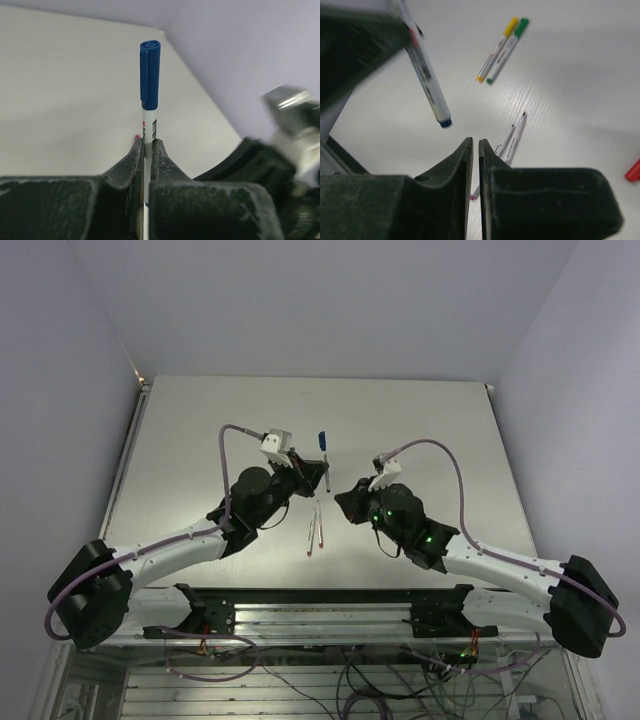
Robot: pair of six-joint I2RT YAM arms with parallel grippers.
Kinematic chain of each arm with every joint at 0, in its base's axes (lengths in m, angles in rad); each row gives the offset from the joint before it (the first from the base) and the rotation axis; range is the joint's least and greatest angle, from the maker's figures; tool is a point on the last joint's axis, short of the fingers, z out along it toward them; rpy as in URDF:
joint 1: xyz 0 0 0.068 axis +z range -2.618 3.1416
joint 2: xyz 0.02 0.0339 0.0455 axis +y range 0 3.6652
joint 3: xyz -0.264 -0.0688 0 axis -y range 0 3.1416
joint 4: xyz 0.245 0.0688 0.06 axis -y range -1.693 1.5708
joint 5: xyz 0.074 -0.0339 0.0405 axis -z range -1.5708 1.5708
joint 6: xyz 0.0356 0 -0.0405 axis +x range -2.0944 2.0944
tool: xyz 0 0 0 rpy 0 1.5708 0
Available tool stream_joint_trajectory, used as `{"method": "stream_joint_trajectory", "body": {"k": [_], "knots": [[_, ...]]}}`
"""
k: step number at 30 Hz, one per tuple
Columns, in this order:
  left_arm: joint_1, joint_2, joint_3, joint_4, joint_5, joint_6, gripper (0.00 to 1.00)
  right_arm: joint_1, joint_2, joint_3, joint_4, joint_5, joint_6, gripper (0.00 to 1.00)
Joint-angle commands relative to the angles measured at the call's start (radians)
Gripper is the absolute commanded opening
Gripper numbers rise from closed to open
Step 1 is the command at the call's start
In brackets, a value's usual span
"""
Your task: Insert the pens into the pen caps
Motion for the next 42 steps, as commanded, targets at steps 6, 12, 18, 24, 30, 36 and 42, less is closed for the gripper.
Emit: {"method": "stream_joint_trajectory", "body": {"k": [6,12,18,24,30,36,42], "knots": [[0.065,0.136,0.149,-0.352,-0.144,0.12,0.07,0.002,-0.114,0.089,-0.197,0.34,-0.005,0.32],[0.101,0.341,0.315,-0.504,-0.186,0.174,0.07,-0.001,-0.174,0.105,-0.335,0.535,0.068,0.57],[0.119,0.555,0.511,-0.675,-0.263,0.217,0.07,-0.001,-0.184,0.142,-0.417,0.604,0.075,0.59],[0.141,0.697,0.642,-0.77,-0.3,0.211,0.07,-0.001,-0.196,0.125,-0.42,0.618,0.073,0.58],[0.161,0.777,0.73,-0.841,-0.324,0.209,0.07,-0.001,-0.2,0.118,-0.419,0.625,0.082,0.58],[0.172,0.815,0.758,-0.862,-0.324,0.206,0.07,-0.001,-0.198,0.115,-0.4,0.609,0.072,0.58],[0.175,0.836,0.759,-0.87,-0.317,0.195,0.12,-0.001,-0.189,0.115,-0.387,0.592,0.066,0.57]]}}
